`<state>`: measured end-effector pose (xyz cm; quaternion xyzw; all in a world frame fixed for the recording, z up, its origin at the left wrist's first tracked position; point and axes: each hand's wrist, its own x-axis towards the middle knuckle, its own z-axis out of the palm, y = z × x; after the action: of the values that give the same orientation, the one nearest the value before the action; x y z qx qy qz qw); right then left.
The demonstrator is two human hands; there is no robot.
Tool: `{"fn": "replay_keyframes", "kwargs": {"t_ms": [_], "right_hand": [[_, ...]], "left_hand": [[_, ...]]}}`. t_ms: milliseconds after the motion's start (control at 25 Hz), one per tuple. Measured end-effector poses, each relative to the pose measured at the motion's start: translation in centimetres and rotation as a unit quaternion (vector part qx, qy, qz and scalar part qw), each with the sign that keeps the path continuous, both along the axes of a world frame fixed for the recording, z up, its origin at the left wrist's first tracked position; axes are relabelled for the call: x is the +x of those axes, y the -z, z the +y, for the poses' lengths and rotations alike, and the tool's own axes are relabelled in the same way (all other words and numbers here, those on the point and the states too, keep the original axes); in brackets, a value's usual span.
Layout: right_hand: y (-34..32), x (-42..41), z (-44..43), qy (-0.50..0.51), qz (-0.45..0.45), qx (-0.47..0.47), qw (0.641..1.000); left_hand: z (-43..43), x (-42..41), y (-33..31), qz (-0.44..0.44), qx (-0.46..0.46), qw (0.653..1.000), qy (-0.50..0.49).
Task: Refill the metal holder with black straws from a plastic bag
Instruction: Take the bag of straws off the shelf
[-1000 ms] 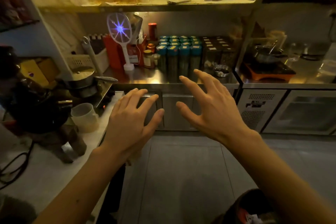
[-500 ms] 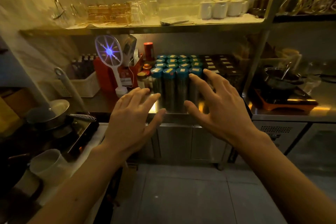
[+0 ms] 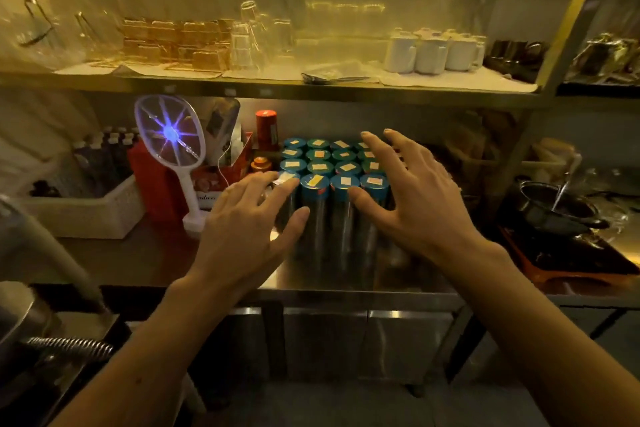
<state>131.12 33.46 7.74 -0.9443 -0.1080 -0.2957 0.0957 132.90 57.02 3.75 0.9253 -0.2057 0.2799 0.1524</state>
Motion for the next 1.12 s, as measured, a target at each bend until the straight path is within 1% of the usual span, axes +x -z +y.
{"fn": "replay_keyframes", "kwargs": {"t_ms": [160,440,640,920,1120], "right_hand": [[-1.1,7.6,0.1,0.008,-0.019,-0.004,1.000],[-1.4,19.4,-2.6,0.006,-0.019,-0.009,1.000],[-1.6,27.0,-6.3,-0.004,-0.051,-0.017,0.999],[-3.3,37.6,-13.0,-0.018,-0.032,-0.013,0.999],[-3.1,42.9,-15.4,-0.033,0.001,-0.032,0.999]], "left_hand": [[-0.6,8.4,-1.1,-0.017,-0.034,0.999,0.030],[-2.8,20.1,-1.4,-0.028,-0.027,0.998,0.046],[-6.6,27.8,-2.9,-0.050,0.013,0.998,0.026],[-11.5,38.5,-5.7,-0.040,0.093,0.995,-0.009],[-13.2,43.1,-6.3,-0.020,0.098,0.995,-0.030]]}}
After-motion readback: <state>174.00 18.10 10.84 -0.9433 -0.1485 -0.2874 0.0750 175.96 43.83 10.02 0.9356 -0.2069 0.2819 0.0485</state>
